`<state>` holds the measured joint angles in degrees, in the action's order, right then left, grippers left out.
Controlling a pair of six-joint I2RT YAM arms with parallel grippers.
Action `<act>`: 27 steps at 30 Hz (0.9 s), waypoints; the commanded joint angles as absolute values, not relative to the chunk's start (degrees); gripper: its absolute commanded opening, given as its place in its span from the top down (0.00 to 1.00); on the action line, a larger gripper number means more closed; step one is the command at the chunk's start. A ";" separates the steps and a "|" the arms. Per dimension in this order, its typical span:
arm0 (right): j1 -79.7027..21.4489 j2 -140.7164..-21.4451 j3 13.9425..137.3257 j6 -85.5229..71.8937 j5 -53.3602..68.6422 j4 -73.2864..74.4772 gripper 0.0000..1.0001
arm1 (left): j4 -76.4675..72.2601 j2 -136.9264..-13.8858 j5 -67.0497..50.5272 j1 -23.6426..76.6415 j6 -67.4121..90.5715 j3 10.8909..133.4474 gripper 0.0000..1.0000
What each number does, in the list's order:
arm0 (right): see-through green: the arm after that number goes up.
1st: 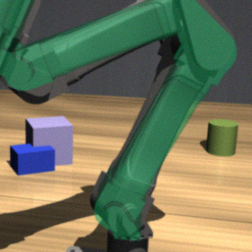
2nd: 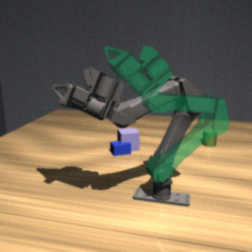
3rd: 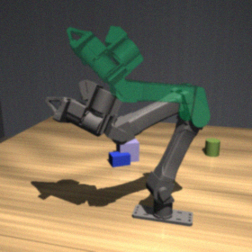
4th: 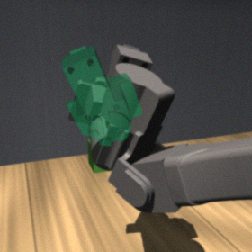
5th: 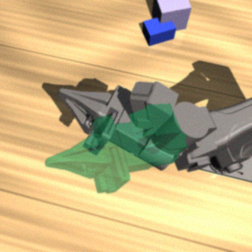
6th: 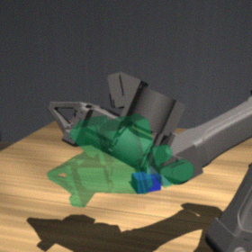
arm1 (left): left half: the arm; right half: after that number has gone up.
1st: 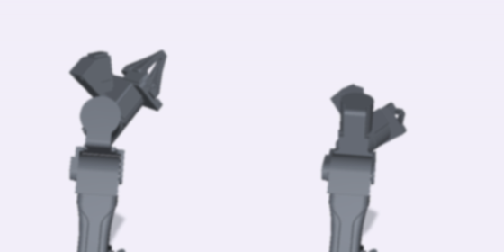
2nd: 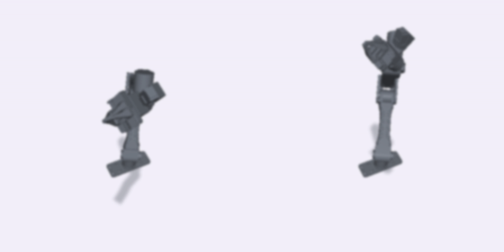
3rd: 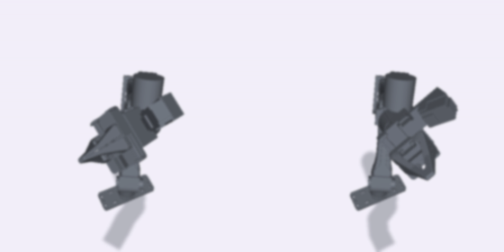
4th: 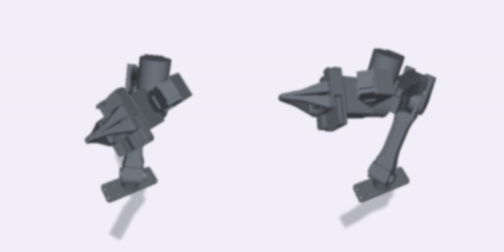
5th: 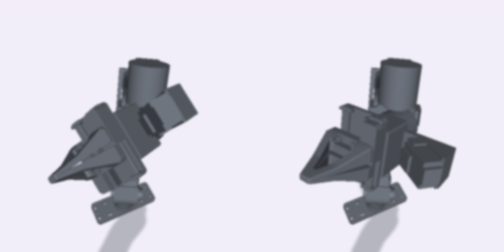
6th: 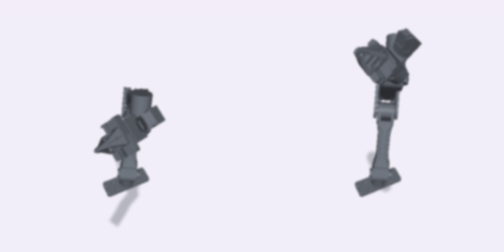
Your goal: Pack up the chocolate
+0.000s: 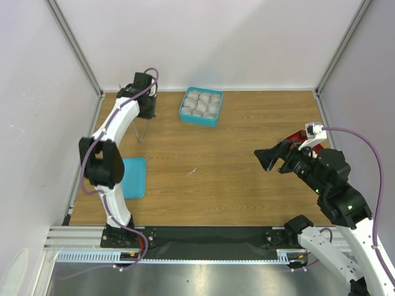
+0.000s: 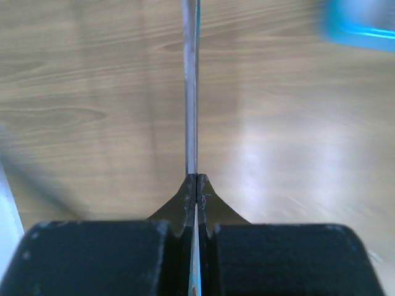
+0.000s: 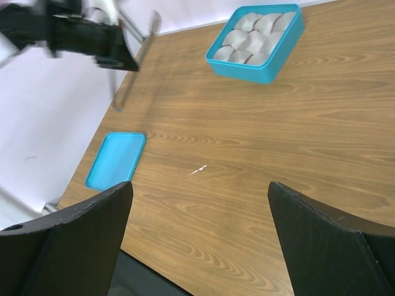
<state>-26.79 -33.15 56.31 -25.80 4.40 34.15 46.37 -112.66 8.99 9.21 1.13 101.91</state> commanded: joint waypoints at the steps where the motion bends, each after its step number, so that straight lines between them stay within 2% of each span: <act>1: -26.72 -32.52 58.71 -24.79 0.90 36.21 0.00 | 48.69 -99.07 11.26 17.82 5.08 98.19 1.00; 5: -26.72 -31.73 59.76 -25.66 -4.91 40.42 0.00 | 44.23 -87.93 8.36 31.42 11.24 84.25 1.00; 8: -26.72 -31.20 60.90 -26.27 -4.22 42.89 0.01 | 37.02 -81.15 6.50 37.77 16.86 75.10 0.99; 11: -26.72 -29.80 60.65 -26.89 -2.99 44.03 0.00 | 33.49 -79.19 7.45 44.02 22.66 71.55 1.00; 18: -26.72 -27.86 58.97 -27.95 -2.20 45.09 0.00 | 28.48 -84.98 13.27 56.76 29.43 67.24 1.00; 27: -26.72 -26.02 59.24 -29.71 -3.86 47.72 0.00 | 23.47 -97.29 9.76 58.45 32.69 72.06 1.00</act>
